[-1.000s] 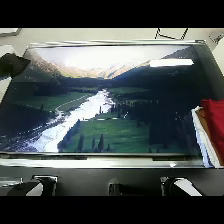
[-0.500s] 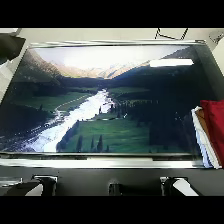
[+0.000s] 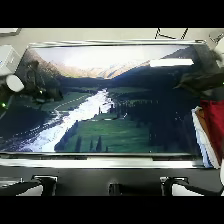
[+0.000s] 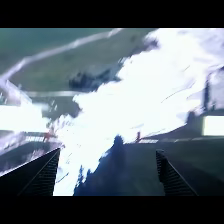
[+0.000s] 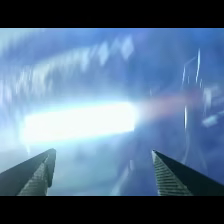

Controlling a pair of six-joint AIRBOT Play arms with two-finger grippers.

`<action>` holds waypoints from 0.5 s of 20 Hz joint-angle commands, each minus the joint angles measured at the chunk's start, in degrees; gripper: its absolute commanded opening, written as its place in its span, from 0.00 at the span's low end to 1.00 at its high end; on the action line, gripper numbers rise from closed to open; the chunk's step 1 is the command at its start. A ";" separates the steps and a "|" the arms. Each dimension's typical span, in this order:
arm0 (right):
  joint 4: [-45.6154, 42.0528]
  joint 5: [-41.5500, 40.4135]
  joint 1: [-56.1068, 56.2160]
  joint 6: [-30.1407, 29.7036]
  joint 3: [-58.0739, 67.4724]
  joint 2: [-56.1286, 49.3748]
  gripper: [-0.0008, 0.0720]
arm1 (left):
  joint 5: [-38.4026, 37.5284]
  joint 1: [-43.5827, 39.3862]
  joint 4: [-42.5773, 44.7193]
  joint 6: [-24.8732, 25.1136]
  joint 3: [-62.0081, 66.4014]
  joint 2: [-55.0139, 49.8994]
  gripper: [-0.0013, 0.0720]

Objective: Fold the clothes and pants, and hang the long-sleeved shirts on hangers.

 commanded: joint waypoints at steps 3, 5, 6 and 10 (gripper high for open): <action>-1.51 4.22 6.60 0.96 -0.48 -3.21 0.98 | 0.15 -1.01 5.73 -1.73 -5.38 1.29 0.99; -1.53 4.04 6.60 0.96 -0.48 -3.21 0.98 | 0.74 -1.05 5.70 -1.73 -5.40 1.16 0.99; -1.51 4.04 6.60 0.96 -0.48 -3.21 0.98 | 0.74 -1.05 5.70 -1.73 -5.40 1.11 0.99; -1.51 4.04 6.60 0.96 -0.48 -3.21 0.98 | 0.74 -1.05 5.70 -1.73 -5.40 1.05 0.99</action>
